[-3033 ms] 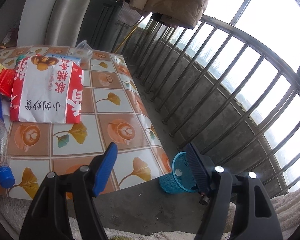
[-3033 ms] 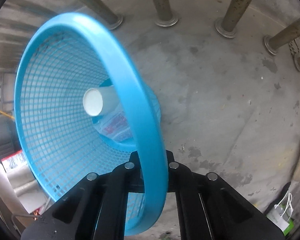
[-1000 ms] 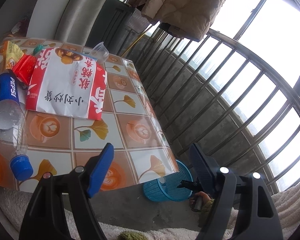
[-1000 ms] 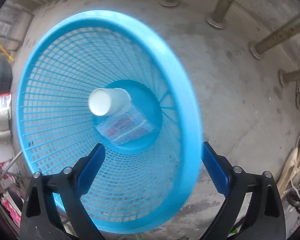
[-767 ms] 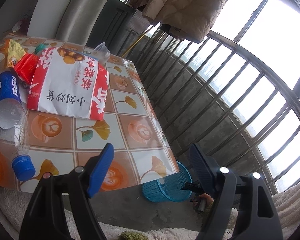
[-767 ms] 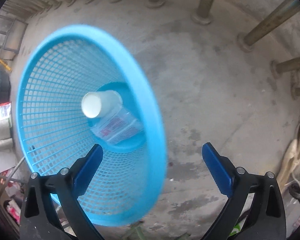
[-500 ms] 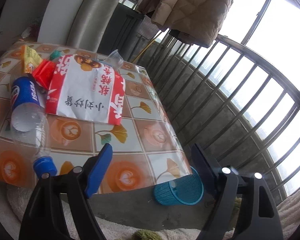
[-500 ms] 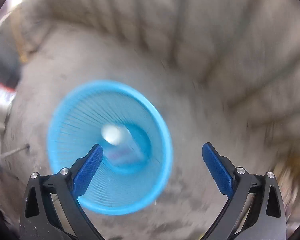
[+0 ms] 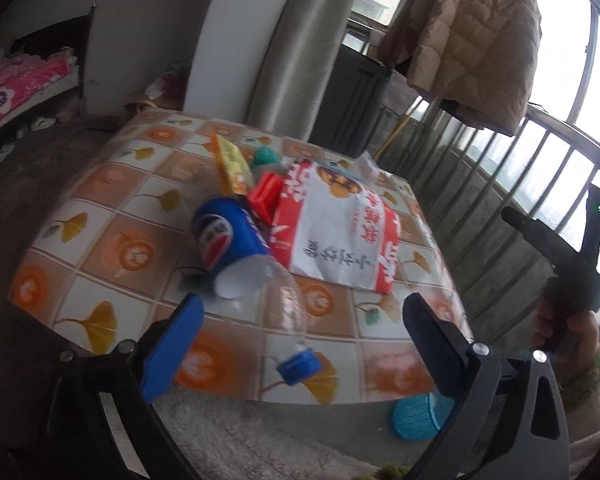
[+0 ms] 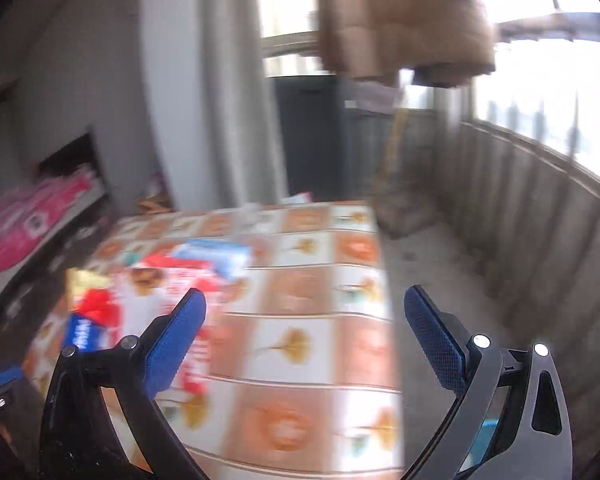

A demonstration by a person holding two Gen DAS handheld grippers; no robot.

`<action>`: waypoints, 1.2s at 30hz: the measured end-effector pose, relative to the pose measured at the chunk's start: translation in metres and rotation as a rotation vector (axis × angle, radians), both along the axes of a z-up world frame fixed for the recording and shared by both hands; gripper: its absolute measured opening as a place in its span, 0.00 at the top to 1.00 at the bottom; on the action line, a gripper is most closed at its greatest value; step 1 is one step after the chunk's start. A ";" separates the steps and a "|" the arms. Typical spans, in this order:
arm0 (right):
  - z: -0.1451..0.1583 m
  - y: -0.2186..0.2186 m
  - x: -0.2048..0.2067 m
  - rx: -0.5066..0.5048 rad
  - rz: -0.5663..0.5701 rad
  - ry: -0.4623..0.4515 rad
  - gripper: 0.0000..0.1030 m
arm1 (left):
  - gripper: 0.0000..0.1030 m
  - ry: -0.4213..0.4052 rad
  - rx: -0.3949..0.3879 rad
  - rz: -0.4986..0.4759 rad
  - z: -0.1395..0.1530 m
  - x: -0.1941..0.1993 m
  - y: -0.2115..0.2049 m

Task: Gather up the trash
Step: 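Move the left gripper back to the table toward the yellow snack wrapper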

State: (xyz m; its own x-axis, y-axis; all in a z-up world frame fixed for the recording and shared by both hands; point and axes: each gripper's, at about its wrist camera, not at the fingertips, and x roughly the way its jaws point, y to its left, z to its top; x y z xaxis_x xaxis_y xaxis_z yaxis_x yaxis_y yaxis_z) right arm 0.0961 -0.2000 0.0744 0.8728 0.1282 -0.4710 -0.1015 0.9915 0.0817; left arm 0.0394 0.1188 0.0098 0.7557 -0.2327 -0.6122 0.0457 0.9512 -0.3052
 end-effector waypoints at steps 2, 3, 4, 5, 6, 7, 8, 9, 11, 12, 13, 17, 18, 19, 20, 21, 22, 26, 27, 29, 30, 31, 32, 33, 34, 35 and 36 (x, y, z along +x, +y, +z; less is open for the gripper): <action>-0.006 0.041 0.004 -0.017 0.116 0.010 0.07 | 0.05 0.033 0.062 0.058 0.002 0.012 0.013; -0.008 0.055 0.007 -0.023 0.148 0.020 0.07 | 0.05 0.048 0.086 0.080 0.001 0.016 0.017; -0.011 0.068 0.005 -0.027 0.176 0.029 0.07 | 0.05 0.066 0.114 0.109 0.001 0.025 0.024; -0.016 0.082 0.006 -0.032 0.196 0.038 0.07 | 0.05 0.079 0.129 0.126 0.001 0.029 0.027; -0.021 0.090 0.009 -0.041 0.202 0.047 0.07 | 0.05 0.089 0.139 0.144 0.001 0.035 0.031; -0.023 0.101 0.010 -0.060 0.204 0.060 0.07 | 0.05 0.091 0.146 0.157 0.001 0.038 0.034; -0.033 0.108 0.016 -0.076 0.211 0.070 0.07 | 0.05 0.086 0.152 0.167 0.002 0.042 0.038; -0.036 0.115 0.016 -0.090 0.219 0.080 0.07 | 0.05 0.081 0.159 0.177 0.002 0.045 0.040; -0.039 0.126 0.020 -0.112 0.217 0.095 0.07 | 0.05 0.082 0.175 0.203 0.004 0.050 0.045; -0.040 0.128 0.022 -0.120 0.215 0.099 0.07 | 0.05 0.086 0.179 0.210 0.003 0.054 0.046; -0.038 0.130 0.023 -0.127 0.214 0.100 0.07 | 0.05 0.091 0.180 0.215 0.002 0.058 0.048; -0.043 0.120 0.033 -0.134 0.190 0.102 0.07 | 0.05 0.108 0.190 0.227 0.002 0.075 0.051; -0.046 0.119 0.039 -0.128 0.182 0.103 0.07 | 0.05 0.098 0.188 0.217 0.003 0.078 0.050; -0.047 0.115 0.041 -0.121 0.170 0.105 0.07 | 0.05 0.086 0.181 0.201 0.005 0.081 0.051; -0.047 0.111 0.044 -0.112 0.159 0.113 0.07 | 0.05 0.072 0.173 0.186 0.007 0.083 0.051; -0.047 0.108 0.045 -0.103 0.152 0.119 0.07 | 0.05 0.050 0.158 0.171 0.010 0.085 0.052; -0.047 0.104 0.047 -0.089 0.148 0.127 0.07 | 0.05 0.033 0.143 0.160 0.012 0.088 0.052; -0.049 0.090 0.056 -0.028 0.143 0.160 0.07 | 0.05 -0.016 0.077 0.089 0.019 0.102 0.053; -0.049 0.086 0.060 -0.006 0.147 0.171 0.07 | 0.06 -0.011 0.057 0.072 0.019 0.108 0.053; -0.050 0.079 0.066 0.035 0.154 0.192 0.07 | 0.11 -0.003 0.035 0.045 0.018 0.120 0.051; -0.049 0.074 0.069 0.060 0.161 0.203 0.08 | 0.14 0.015 0.024 0.038 0.015 0.128 0.051; -0.049 0.071 0.072 0.085 0.168 0.214 0.08 | 0.17 0.033 0.016 0.038 0.011 0.134 0.050; -0.048 0.067 0.075 0.105 0.172 0.223 0.08 | 0.24 0.053 0.003 0.036 0.008 0.140 0.049; -0.047 0.062 0.079 0.125 0.176 0.232 0.09 | 0.28 0.071 -0.014 0.035 0.004 0.147 0.049; -0.047 0.059 0.082 0.142 0.183 0.241 0.10 | 0.31 0.084 -0.021 0.037 0.000 0.152 0.048; -0.047 0.056 0.085 0.156 0.186 0.250 0.11 | 0.35 0.092 -0.022 0.042 -0.001 0.156 0.047; -0.047 0.053 0.088 0.167 0.189 0.258 0.13 | 0.39 0.100 -0.024 0.043 -0.004 0.159 0.046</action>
